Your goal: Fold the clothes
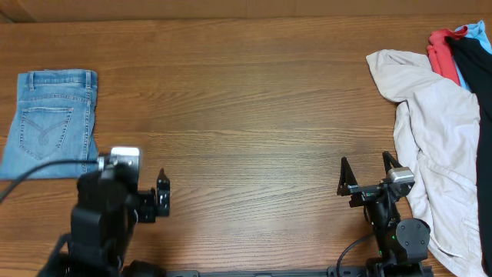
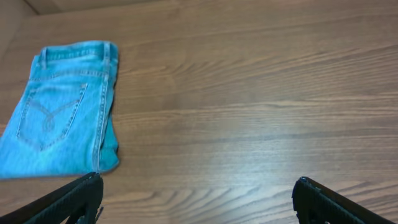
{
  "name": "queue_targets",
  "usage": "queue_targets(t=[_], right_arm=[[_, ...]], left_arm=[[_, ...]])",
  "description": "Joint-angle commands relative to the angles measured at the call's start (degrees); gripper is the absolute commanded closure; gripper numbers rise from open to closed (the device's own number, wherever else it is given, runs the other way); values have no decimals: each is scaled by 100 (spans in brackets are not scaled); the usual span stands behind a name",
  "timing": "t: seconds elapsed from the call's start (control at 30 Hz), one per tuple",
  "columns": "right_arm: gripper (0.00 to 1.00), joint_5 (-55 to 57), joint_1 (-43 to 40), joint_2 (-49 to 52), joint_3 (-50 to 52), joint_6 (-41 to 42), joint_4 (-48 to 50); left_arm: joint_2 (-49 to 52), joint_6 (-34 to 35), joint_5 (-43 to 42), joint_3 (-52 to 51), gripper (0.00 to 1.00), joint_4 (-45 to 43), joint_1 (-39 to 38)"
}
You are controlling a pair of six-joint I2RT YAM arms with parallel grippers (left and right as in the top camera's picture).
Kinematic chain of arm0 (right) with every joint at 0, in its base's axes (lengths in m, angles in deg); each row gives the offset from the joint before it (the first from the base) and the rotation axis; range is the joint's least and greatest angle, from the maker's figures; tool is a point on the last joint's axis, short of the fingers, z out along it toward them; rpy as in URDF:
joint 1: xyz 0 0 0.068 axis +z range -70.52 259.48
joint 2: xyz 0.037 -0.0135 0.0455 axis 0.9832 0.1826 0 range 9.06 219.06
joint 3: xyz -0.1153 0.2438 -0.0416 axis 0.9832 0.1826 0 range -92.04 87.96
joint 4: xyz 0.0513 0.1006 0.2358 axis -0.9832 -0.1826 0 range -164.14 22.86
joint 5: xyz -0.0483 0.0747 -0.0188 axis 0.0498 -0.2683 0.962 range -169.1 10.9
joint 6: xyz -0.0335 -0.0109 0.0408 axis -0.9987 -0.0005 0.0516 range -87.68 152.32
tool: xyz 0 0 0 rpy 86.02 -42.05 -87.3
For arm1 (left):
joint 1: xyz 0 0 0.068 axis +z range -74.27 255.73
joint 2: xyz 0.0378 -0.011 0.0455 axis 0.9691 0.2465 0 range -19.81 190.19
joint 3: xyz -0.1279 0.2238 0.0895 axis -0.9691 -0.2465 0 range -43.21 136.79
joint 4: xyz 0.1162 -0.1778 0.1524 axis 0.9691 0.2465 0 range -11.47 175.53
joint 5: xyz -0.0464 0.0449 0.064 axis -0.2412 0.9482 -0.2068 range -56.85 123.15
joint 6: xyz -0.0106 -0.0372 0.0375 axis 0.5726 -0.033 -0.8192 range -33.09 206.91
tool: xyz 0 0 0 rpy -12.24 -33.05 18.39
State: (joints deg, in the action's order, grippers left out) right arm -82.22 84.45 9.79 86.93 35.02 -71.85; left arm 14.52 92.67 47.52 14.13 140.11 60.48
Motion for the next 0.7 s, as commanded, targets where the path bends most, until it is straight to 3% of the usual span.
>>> queue_targets(t=[0.0, 0.2, 0.43, 0.67], right_arm=[[0, 2, 26, -57, 59, -61, 17], [0, 2, 26, -57, 59, -61, 17], [0, 2, 26, -57, 59, -61, 17], [0, 2, 26, -57, 59, -61, 17]], left_arm=[[-695, -63, -184, -713, 0, -138, 186], [-1930, -37, -422, -2393, 0, -1436, 422], [-3016, -39, -1635, -4385, 0, -4059, 957], [-3414, -44, -1674, -5735, 0, -6446, 1259]])
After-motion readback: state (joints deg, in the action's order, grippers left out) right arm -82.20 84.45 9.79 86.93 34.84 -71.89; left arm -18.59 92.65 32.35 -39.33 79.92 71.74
